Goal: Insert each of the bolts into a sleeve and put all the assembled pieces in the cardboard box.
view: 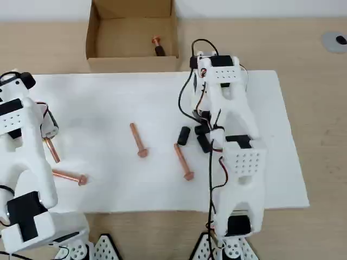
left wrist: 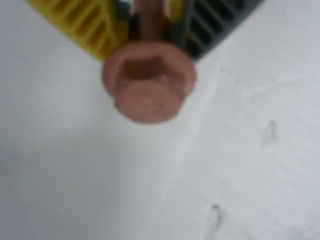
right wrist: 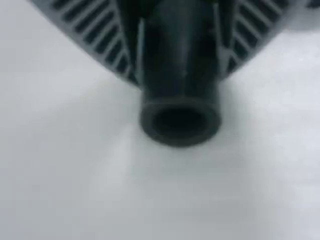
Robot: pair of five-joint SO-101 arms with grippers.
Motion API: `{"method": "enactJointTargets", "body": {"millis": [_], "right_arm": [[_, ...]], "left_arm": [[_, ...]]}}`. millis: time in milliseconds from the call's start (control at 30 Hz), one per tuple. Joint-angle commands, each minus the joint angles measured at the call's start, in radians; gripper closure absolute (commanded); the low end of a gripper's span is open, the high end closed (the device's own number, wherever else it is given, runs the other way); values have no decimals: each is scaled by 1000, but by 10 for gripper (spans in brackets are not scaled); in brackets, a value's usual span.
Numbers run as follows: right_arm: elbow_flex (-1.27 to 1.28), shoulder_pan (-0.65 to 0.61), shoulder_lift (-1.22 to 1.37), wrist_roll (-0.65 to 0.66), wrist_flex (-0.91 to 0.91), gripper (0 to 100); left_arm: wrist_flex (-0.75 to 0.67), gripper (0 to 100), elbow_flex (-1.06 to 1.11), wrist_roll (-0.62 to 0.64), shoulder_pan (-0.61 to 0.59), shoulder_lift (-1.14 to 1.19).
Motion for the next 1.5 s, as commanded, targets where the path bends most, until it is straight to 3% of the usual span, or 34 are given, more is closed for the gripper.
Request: {"method": "enactJointTargets", "body": {"millis": [0, 233, 567, 967, 1167, 1467], "right_arm": [[-7, 15, 15, 61, 3, 986], [-85, 13, 16, 141, 84, 986], [-682, -127, -28, 414, 190, 987], [-1187, -245, -323, 597, 190, 987], [-1017, -206, -616, 606, 193, 987], [-15, -203, -1293, 497, 193, 987]], "left_arm": [[-3, 988, -14, -6, 5, -53], [-3, 988, -14, -5, 5, -53], [29, 988, -60, 2, 5, -68], [71, 988, 3, -14, 54, -418], [137, 988, 140, -28, 183, -604], [161, 989, 224, -31, 221, -768]]}}
